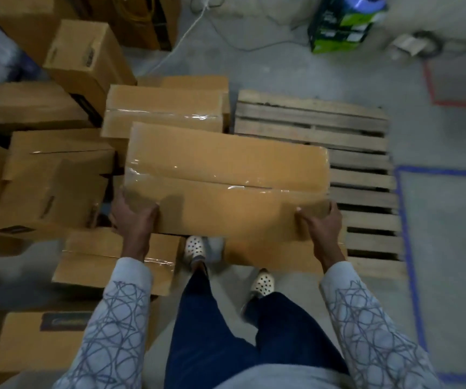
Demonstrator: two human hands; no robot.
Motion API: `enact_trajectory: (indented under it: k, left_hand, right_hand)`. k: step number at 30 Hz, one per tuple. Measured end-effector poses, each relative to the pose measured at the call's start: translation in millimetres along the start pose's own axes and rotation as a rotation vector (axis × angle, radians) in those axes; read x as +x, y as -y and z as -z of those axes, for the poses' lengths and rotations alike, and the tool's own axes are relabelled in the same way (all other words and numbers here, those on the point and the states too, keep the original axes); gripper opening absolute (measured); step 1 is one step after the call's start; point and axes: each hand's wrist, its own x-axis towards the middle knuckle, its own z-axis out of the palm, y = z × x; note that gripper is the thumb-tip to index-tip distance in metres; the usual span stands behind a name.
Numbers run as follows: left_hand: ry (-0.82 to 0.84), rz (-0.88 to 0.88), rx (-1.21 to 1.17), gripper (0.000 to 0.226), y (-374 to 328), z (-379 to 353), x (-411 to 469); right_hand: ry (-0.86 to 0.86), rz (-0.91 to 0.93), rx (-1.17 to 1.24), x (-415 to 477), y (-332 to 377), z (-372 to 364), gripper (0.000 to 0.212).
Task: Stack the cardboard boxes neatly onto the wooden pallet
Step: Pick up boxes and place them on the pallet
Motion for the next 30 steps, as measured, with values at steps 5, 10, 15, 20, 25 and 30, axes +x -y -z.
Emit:
enact_trajectory:
  k: [5, 10, 15, 20, 25, 30]
  left_hand:
    - [0.223, 0.018, 0.118, 0.083, 30.7, -94.3, -72.4]
    - [0.348, 0.05, 0.237, 0.086, 71.1, -147.1, -80.1]
    - [0.445, 0.175, 0.273, 0.078, 89.8, -157.7, -71.5]
    - [0.571, 0.309, 0.341, 0.09, 47.4, -181.3, -99.7]
    - [0.722, 0.281, 0.471, 0.084, 32.7, -229.3, -115.8]
    - [0.811, -0.151, 0.881, 0.081, 24.7, -273.1, -98.2]
  right_hand:
    - [-0.158, -0.138, 0.058, 11.2, -72.3, 96.0, 0.114]
    - [-0.135, -0.169, 0.087, 30.4, -143.9, 130.6, 0.112]
    - [0.014, -0.203, -0.034, 49.1, -192.2, 133.9, 0.102]
    - [0.121, -0.187, -0.12, 25.7, -183.5, 111.2, 0.092]
    - [0.217, -0.272, -0.217, -13.1, -183.3, 69.4, 0.089]
    - [-0.015, -0.582, -0.01, -36.6, -177.4, 28.3, 0.099]
